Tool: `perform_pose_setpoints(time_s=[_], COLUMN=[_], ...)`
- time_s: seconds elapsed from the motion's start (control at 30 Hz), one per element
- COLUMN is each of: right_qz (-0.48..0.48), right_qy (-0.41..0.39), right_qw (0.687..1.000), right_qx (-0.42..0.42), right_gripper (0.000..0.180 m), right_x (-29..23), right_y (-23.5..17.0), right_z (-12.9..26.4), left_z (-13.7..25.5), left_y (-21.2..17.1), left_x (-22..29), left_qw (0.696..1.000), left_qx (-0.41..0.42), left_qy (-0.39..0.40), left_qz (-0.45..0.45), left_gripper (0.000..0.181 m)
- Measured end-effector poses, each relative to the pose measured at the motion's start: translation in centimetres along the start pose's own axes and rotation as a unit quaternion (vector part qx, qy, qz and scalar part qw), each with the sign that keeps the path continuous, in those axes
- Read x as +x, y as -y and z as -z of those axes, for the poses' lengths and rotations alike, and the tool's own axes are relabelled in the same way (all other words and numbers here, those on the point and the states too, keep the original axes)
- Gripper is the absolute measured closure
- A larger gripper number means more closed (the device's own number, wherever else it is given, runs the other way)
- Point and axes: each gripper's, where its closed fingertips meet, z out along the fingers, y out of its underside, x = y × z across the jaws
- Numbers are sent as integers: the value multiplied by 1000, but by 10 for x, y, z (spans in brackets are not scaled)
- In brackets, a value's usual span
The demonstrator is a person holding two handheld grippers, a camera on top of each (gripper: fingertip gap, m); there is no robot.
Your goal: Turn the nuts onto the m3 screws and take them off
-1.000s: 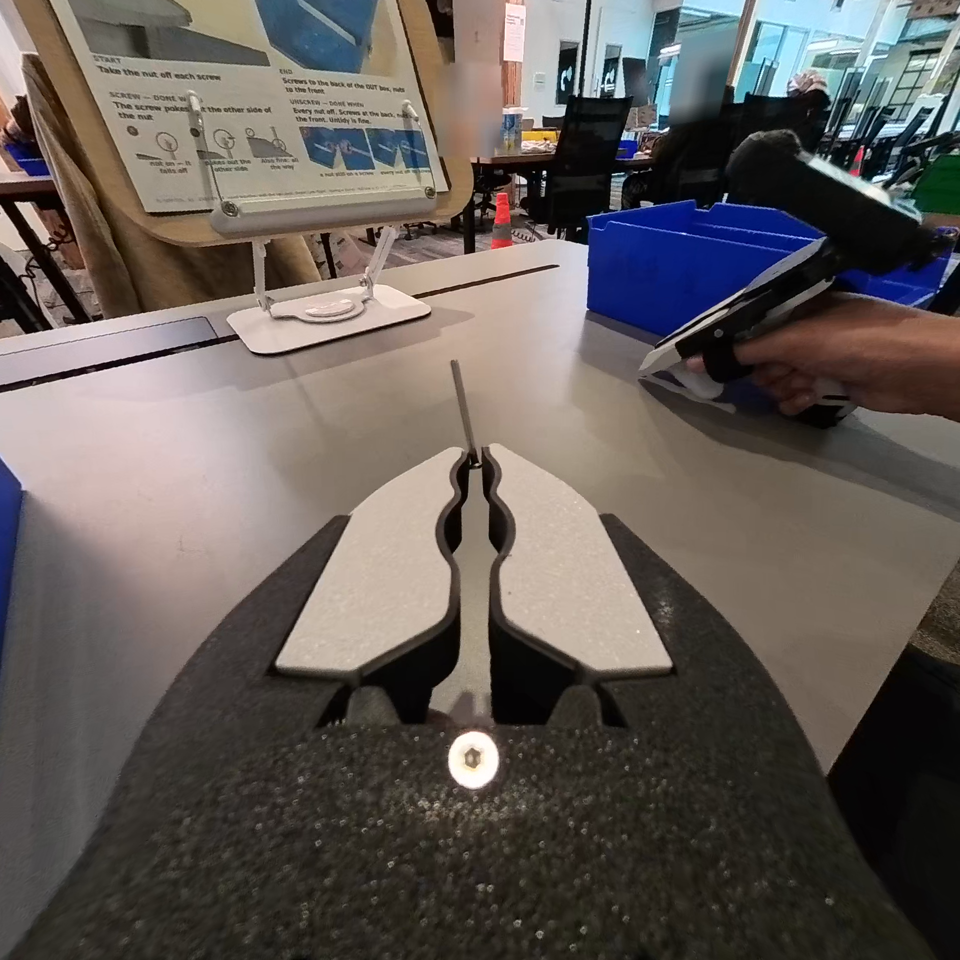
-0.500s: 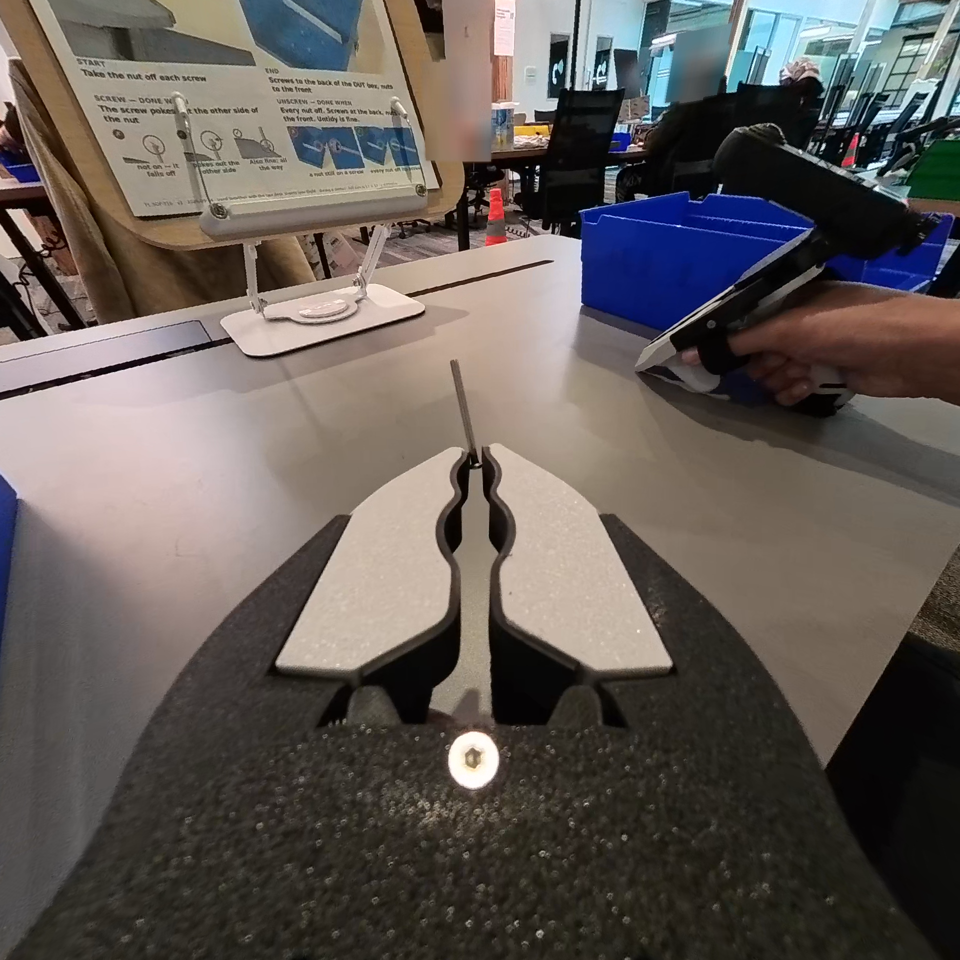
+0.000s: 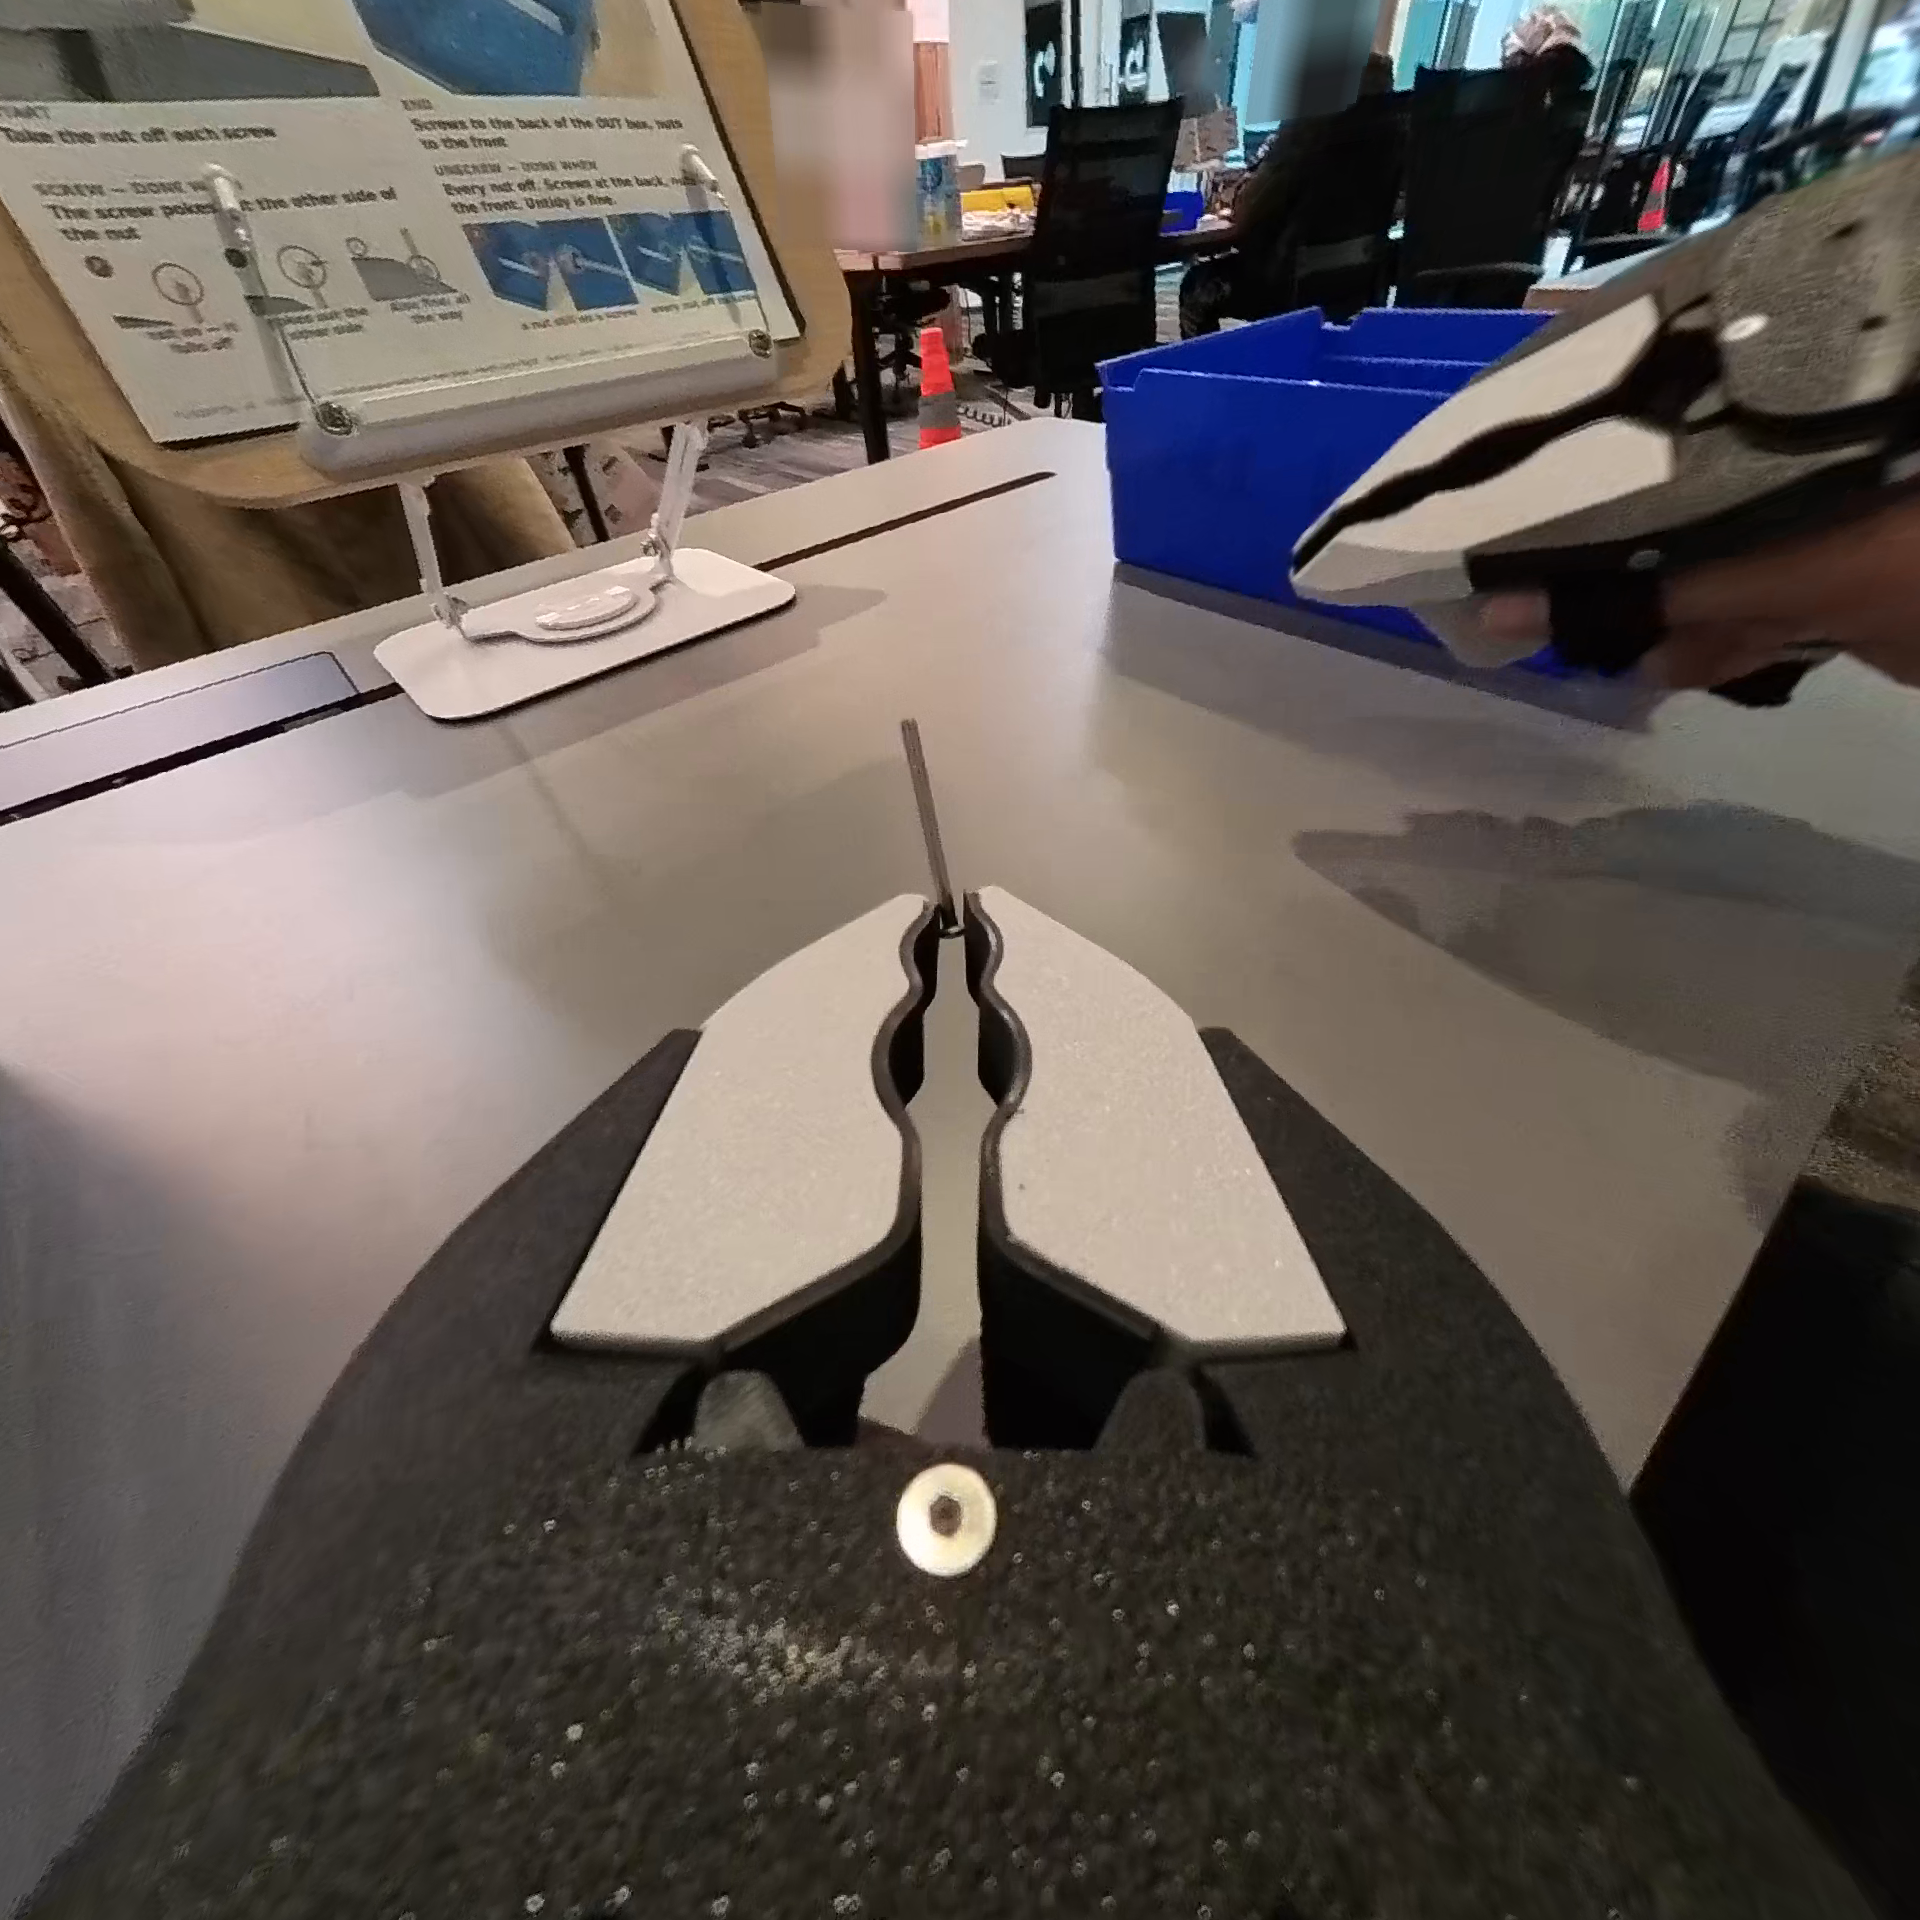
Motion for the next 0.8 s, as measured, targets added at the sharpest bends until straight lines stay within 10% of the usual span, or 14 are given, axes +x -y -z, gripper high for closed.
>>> perform_pose_setpoints(time_s=[0.33, 0.8], right_qz=[6, -15], right_qy=[123, 425], right_qw=[987, 885], right_qx=[103, 186], right_gripper=[174, 175], right_x=[-68, -132], right_y=[49, 101], right_z=[41, 72], left_z=[2, 19], left_y=[-2, 11], left_x=[36, 72], left_qw=[991, 970], left_qx=[-4, 43], left_qy=[-128, -227], left_qz=[-43, -73], left_gripper=[177, 177])
